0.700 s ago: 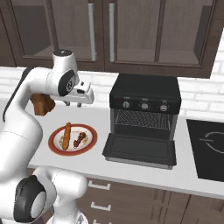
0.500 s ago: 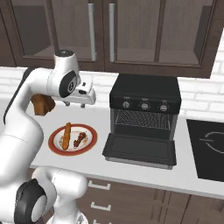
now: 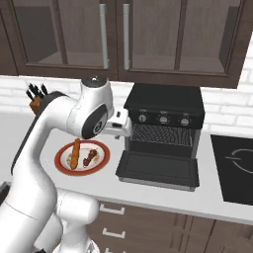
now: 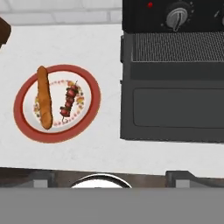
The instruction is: Pick up the kebab skewer and baguette bread, and place them inside the toaster oven. Close the toaster oven door and start by setting the timer.
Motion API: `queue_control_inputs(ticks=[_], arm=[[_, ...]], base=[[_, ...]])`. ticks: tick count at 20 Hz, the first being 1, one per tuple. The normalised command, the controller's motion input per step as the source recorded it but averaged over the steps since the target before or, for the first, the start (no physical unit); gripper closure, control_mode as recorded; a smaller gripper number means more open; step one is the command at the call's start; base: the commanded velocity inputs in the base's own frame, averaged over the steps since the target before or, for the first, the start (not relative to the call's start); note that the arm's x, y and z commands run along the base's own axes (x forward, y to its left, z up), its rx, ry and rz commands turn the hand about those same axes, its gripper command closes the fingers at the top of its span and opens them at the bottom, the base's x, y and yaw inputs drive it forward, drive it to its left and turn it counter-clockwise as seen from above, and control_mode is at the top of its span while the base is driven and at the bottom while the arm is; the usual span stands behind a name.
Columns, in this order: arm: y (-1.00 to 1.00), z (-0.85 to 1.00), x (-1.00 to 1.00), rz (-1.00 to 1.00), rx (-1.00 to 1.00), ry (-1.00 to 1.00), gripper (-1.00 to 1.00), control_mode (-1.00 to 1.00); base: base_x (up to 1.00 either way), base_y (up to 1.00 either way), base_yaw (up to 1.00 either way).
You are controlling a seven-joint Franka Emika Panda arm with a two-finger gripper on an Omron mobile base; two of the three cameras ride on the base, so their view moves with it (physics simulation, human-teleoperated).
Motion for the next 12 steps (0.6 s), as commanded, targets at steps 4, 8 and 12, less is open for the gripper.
queue_control_inputs(ticks=[4, 8, 12], arm=[[-0.75, -0.18, -0.07, 0.00, 0.00, -0.25, -1.00, -1.00], [-0.71, -0.17, 0.03, 0.00, 0.00, -0.25, -1.00, -1.00], [-0.54, -0.13, 0.28, 0.00, 0.00, -0.22, -1.00, -1.00]], base=[[0.00, 0.00, 0.00], [0.00, 0.00, 0.00], [0.00, 0.00, 0.00]])
